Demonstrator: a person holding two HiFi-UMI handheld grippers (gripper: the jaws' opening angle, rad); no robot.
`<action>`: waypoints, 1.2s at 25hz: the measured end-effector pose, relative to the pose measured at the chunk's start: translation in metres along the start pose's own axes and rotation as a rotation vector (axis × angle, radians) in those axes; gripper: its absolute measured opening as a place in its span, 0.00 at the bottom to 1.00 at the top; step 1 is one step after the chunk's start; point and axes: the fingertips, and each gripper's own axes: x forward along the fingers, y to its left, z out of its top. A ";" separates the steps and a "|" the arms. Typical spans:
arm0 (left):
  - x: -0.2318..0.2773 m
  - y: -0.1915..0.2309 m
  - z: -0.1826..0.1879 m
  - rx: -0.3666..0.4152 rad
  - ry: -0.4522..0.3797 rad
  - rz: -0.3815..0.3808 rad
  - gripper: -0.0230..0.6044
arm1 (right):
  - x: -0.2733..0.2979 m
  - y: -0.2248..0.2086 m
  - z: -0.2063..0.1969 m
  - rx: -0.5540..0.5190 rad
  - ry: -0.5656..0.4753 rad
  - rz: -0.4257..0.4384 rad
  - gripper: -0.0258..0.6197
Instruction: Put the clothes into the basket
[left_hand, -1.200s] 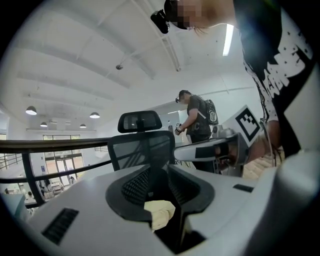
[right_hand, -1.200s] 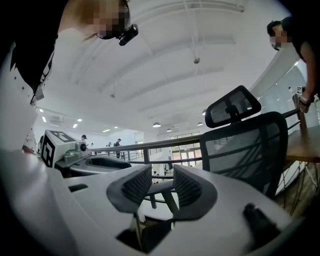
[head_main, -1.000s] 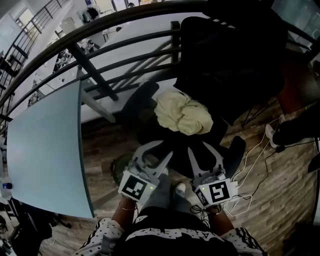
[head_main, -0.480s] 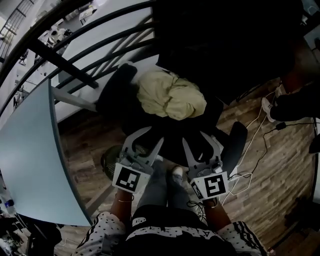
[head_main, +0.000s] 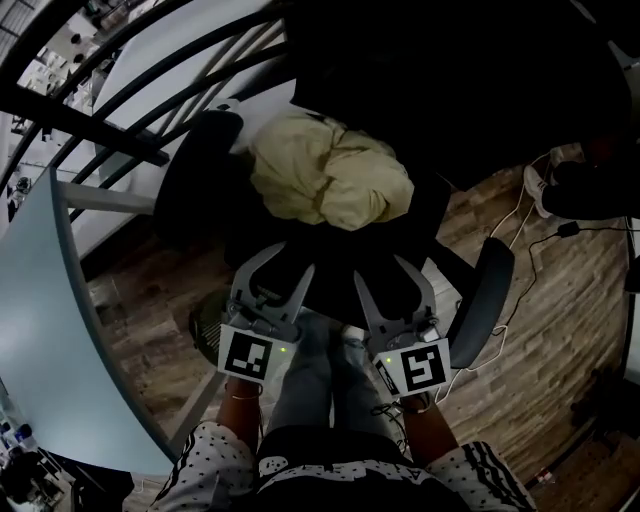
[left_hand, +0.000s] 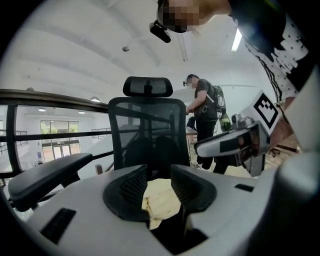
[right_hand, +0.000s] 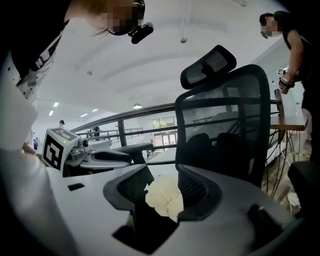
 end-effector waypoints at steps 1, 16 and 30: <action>0.002 0.004 -0.006 -0.003 0.002 0.002 0.25 | 0.005 -0.001 -0.003 -0.003 0.004 -0.004 0.32; 0.022 0.054 -0.064 -0.203 -0.073 0.043 0.35 | 0.058 -0.017 -0.046 -0.024 0.004 -0.091 0.37; 0.058 0.072 -0.129 -0.261 0.014 0.158 0.41 | 0.096 -0.063 -0.108 0.003 0.119 -0.142 0.42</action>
